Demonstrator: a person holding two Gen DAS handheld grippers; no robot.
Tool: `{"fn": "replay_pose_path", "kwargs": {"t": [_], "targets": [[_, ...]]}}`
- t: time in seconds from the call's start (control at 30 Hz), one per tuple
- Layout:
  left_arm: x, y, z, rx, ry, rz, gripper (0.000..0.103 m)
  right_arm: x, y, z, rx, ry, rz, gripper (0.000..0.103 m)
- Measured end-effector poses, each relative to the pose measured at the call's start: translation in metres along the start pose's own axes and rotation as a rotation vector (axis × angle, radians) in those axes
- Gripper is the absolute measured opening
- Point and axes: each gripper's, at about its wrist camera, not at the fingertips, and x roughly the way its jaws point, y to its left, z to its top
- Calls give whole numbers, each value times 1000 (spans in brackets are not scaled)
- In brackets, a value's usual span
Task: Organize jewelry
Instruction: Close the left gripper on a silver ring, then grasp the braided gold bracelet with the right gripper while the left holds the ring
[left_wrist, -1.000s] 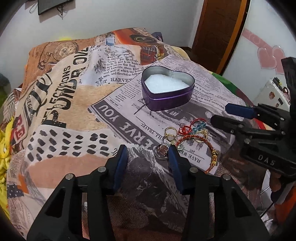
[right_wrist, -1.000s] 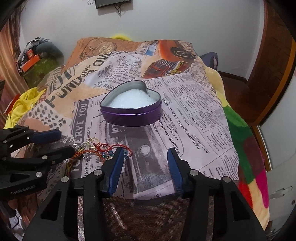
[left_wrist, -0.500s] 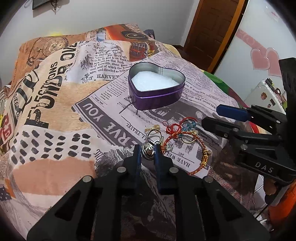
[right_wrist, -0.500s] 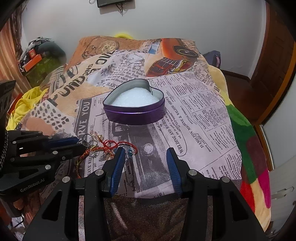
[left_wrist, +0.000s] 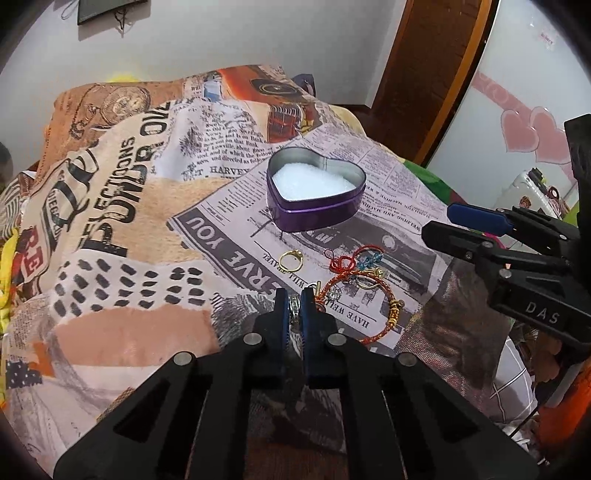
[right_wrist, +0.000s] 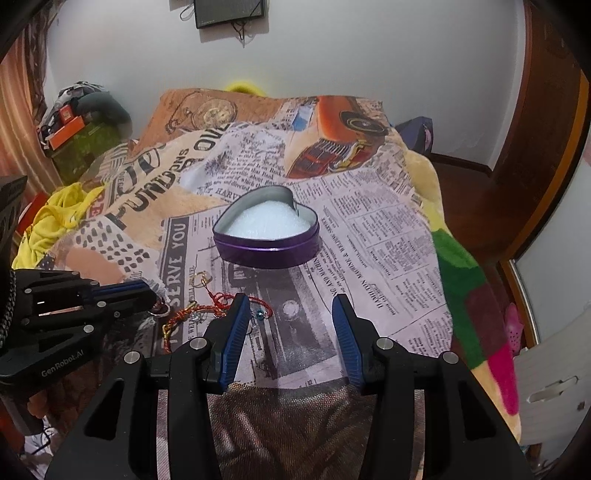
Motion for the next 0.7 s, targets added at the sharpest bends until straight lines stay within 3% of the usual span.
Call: {"fn": "replay_pose_path", "kwargs": {"t": [0.2, 0.7], "targets": [[-16, 3, -3, -14, -26, 10, 5, -4, 8, -1, -22, 9, 23, 43], [-15, 19, -20, -41, -1, 21, 5, 36, 31, -17, -56, 169, 128, 43]]}}
